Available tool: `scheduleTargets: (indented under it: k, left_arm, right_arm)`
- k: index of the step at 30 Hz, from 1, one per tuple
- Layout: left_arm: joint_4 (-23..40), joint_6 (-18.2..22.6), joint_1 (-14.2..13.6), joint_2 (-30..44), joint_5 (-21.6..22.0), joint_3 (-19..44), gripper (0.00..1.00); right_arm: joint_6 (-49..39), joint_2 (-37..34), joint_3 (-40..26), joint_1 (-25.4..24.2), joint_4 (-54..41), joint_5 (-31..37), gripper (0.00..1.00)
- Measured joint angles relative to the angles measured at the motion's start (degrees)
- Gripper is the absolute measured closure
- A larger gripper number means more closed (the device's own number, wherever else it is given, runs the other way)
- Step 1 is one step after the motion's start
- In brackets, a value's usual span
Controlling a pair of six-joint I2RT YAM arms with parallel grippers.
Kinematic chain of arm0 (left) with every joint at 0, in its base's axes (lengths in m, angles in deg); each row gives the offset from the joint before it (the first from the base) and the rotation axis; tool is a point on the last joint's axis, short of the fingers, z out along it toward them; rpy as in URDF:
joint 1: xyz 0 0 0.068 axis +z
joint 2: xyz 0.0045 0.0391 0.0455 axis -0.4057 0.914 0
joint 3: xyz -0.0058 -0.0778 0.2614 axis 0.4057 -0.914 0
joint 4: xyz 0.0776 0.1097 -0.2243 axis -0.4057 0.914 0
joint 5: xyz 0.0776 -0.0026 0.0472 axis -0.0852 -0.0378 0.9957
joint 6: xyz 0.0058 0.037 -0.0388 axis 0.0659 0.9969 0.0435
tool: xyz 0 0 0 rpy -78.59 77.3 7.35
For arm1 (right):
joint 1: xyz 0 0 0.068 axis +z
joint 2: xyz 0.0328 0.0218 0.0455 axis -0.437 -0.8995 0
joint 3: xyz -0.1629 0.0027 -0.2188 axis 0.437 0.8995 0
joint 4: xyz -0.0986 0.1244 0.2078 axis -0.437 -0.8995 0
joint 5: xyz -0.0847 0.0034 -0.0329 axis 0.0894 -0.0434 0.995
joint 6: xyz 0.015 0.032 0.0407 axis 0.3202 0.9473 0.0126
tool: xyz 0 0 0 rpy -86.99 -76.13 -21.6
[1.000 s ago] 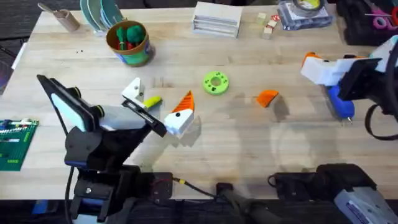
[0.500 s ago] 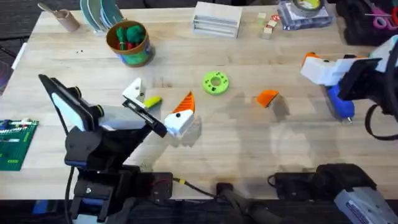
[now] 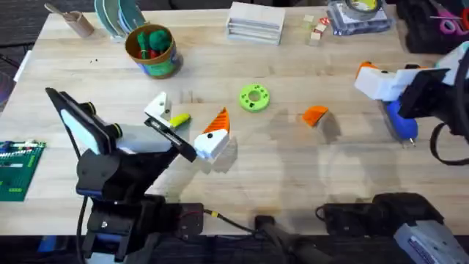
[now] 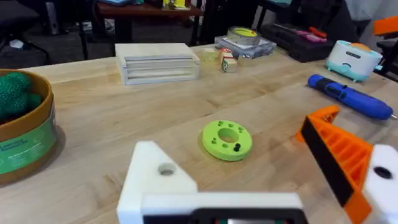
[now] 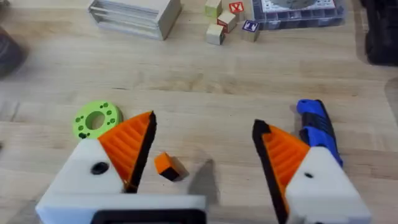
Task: Pick up the gripper from the table and insert it into the empty holder that is missing its gripper. Then pick up a screw, insert it into the mounting hole, and use the screwdriver to tighten it. Finally, clean up the table by picking up the vegetable and placing it into the bucket.
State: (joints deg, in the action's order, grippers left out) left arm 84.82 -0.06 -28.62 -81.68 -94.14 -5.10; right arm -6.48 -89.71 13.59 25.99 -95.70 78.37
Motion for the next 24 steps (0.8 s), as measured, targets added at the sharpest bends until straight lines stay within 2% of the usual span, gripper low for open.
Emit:
scheduleTargets:
  k: [11,17,18,24]
  left_arm:
    - [0.0,0.0,0.0,0.0,-0.79,0.0,0.007]
    - [0.39,-0.02,0.0,0.0,-8.21,0.0,0.007]
    - [0.7,-0.02,0.0,0.0,-12.22,0.02,0.008]
    - [1.1,-0.02,0.0,0.0,-17.46,0.02,0.008]
  right_arm:
    - [0.0,0.0,0.0,0.0,0.0,0.0,0.009]
    - [0.0,0.0,0.0,0.0,0.0,0.0,0.01]
    - [0.0,0.0,0.0,0.0,0.0,0.0,0.01]
    - [0.0,0.0,0.0,0.0,0.0,0.0,0.011]
